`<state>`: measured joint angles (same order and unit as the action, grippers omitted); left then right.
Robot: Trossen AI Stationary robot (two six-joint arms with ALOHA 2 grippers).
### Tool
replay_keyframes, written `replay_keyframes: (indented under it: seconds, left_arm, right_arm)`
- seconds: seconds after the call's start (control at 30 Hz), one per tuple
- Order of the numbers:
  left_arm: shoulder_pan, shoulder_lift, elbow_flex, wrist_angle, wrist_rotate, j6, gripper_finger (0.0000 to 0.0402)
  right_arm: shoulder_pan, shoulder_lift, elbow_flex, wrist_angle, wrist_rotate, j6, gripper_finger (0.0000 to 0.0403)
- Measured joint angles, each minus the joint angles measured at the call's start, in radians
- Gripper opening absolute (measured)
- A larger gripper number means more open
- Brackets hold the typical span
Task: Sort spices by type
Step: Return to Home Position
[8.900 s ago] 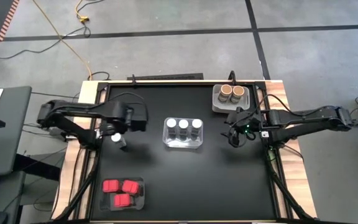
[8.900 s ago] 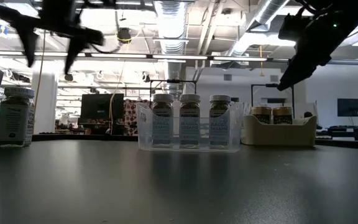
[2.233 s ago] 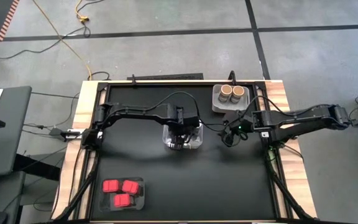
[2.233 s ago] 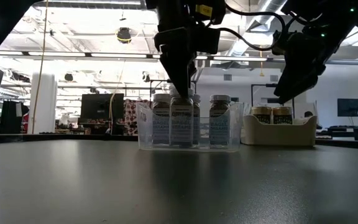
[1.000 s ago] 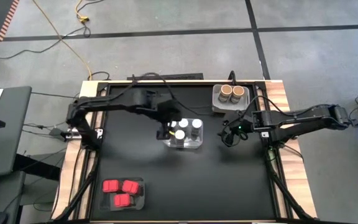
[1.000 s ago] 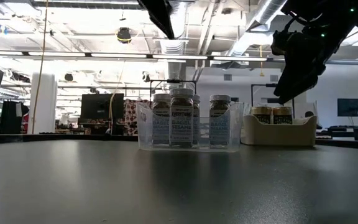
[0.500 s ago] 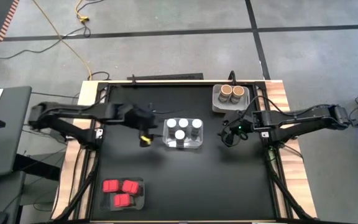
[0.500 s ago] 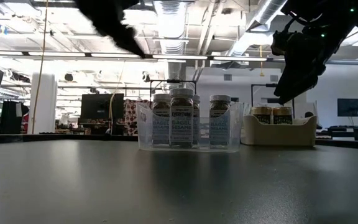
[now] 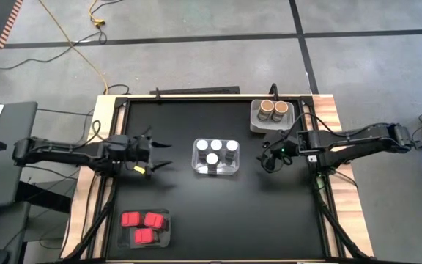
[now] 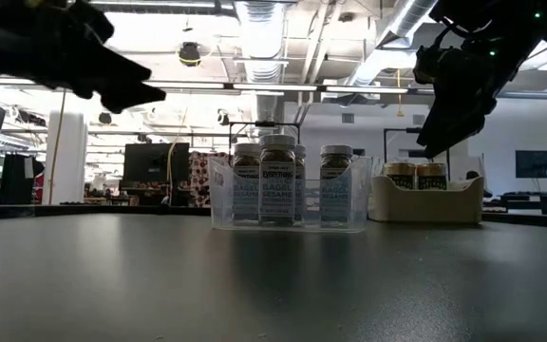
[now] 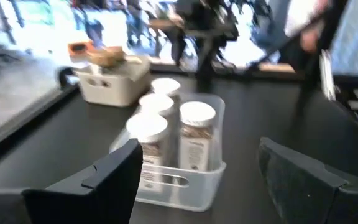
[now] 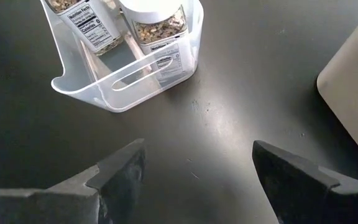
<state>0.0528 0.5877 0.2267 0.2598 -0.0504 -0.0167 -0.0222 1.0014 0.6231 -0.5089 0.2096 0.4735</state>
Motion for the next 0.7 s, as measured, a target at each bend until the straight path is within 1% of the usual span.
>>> replay_keyframes:
  seconds: [0.07,0.13,0.3,0.47,0.53,0.6,0.7]
  left_arm:
    - [0.0,-0.077,-0.036,0.0,-0.033,-0.012,0.0303]
    - [0.0,-0.144,-0.064,-0.001,-0.042,-0.008,0.0303]
    - [-0.001,-0.308,-0.11,-0.007,-0.008,0.025,0.0303]
    - [-0.029,-0.456,-0.18,-0.02,-0.006,0.02,0.0303]
    - [-0.04,-0.518,-0.205,-0.002,-0.003,0.02,0.0303]
    - [-0.05,-0.588,-0.214,-0.017,0.009,0.026,0.0303]
    - [-0.061,-0.583,-0.215,-0.012,0.065,0.073,0.0303]
  right_arm:
    - [0.0,0.0,0.0,0.011,0.0,0.0,0.032]
    - [0.0,0.0,0.0,0.027,0.0,0.0,0.032]
    - [0.0,0.0,0.0,0.04,0.0,0.0,0.032]
    - [0.0,0.0,0.0,0.04,0.0,0.0,0.032]
    - [0.001,0.0,0.0,0.05,0.0,0.018,0.032]
    - [0.001,0.0,0.0,0.065,0.0,0.041,0.032]
    - [0.007,0.0,0.0,0.09,-0.002,0.043,0.032]
